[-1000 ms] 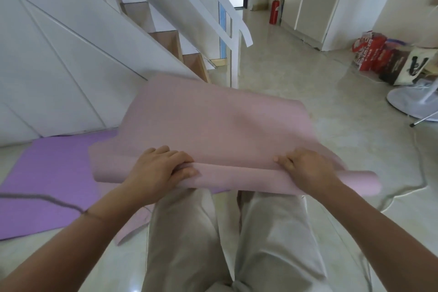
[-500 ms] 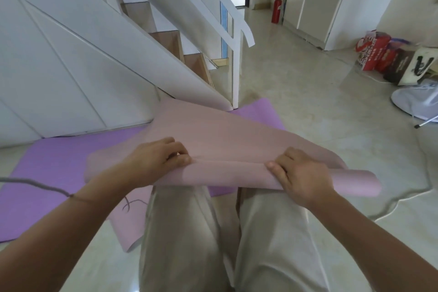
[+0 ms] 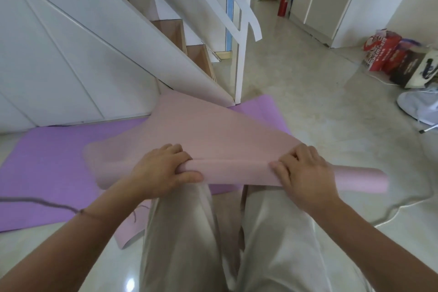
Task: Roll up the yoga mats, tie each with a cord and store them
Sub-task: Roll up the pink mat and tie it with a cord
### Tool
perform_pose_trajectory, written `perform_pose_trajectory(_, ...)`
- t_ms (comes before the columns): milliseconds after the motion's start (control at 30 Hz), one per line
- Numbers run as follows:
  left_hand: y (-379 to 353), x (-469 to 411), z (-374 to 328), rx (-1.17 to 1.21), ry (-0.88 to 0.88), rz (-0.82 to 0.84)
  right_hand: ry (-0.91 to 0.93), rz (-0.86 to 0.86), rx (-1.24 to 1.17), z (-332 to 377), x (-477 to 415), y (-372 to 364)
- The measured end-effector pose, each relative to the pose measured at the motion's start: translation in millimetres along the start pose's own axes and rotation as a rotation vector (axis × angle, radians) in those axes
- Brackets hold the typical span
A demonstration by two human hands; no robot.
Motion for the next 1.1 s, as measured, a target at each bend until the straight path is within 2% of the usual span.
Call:
perform_pose_trajectory(100, -3.2, -27.5, 8.7, 0.087, 0.117, 0.225, 0.034, 0.052, -0.014, 6.1, 14.2, -10.9)
perform_pose_trajectory(167, -3.0, -39.8, 7.6, 0.116, 0.145, 0.269, 0.03, 0.064, -0.037, -2.4, 1.2, -9.0)
perform_pose_trajectory(200, -3.3, -43.8, 7.5, 0.101, 0.151, 0.269, 0.011, 0.126, -0.061, -8.4, -8.6, -10.7)
perform_pose_trajectory(267, -1.7, -44.7, 5.4, 0.044, 0.128, 0.217, -0.004, 0.275, -0.162, -21.0, -25.0, -22.1)
perform_pose_trajectory(333, -0.1, -37.8, 1.2, -0.058, 0.053, 0.103, 0.012, 0.344, -0.282, -28.0, -34.6, -31.1)
perform_pose_trajectory(433, -4.7, -25.4, -5.3, -0.26, -0.055, -0.04, 0.097, 0.341, -0.275, -24.8, -48.2, -25.2)
perform_pose_trajectory(567, 30.6, -5.0, -4.2, -0.194, -0.088, -0.113, 0.204, 0.296, -0.181, -7.8, -49.8, 9.8)
perform_pose_trajectory(667, 35.7, 33.2, -9.2, -0.165, -0.128, 0.048, 0.246, 0.35, -0.25, 11.0, -12.5, 22.2)
perform_pose_trajectory(767, 2.2, 71.1, -26.3, -0.197, -0.148, 0.27, 0.255, 0.424, -0.357, 28.0, 31.4, 8.5)
perform_pose_trajectory(833, -18.9, 84.7, -31.1, -0.16, -0.125, 0.356, 0.257, 0.492, -0.31, 32.4, 54.3, -4.4)
perform_pose_trajectory(900, -29.5, 90.9, -33.8, -0.158, -0.127, 0.371, 0.279, 0.355, -0.225, 36.3, 65.1, 1.4)
perform_pose_trajectory(967, -32.4, 94.0, -31.6, -0.135, -0.117, 0.367, 0.216, 0.187, -0.119, 34.8, 66.2, 18.5)
perform_pose_trajectory(1033, -28.7, 100.8, -31.8, -0.119, -0.12, 0.385, 0.132, 0.107, -0.09, 37.0, 69.5, 29.2)
perform_pose_trajectory(1100, -26.6, 113.8, -35.2, -0.091, -0.125, 0.428, 0.127, 0.059, -0.057, 45.9, 80.8, 35.7)
Point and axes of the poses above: each hand's wrist, its own x-axis away from the middle knuckle, its own y-axis out of the back of the hand, z = x × y, the point moved 9 cm from there along -x, towards the middle knuckle, and after that the axes turned 15 degrees about y, right-handed, at the moved point
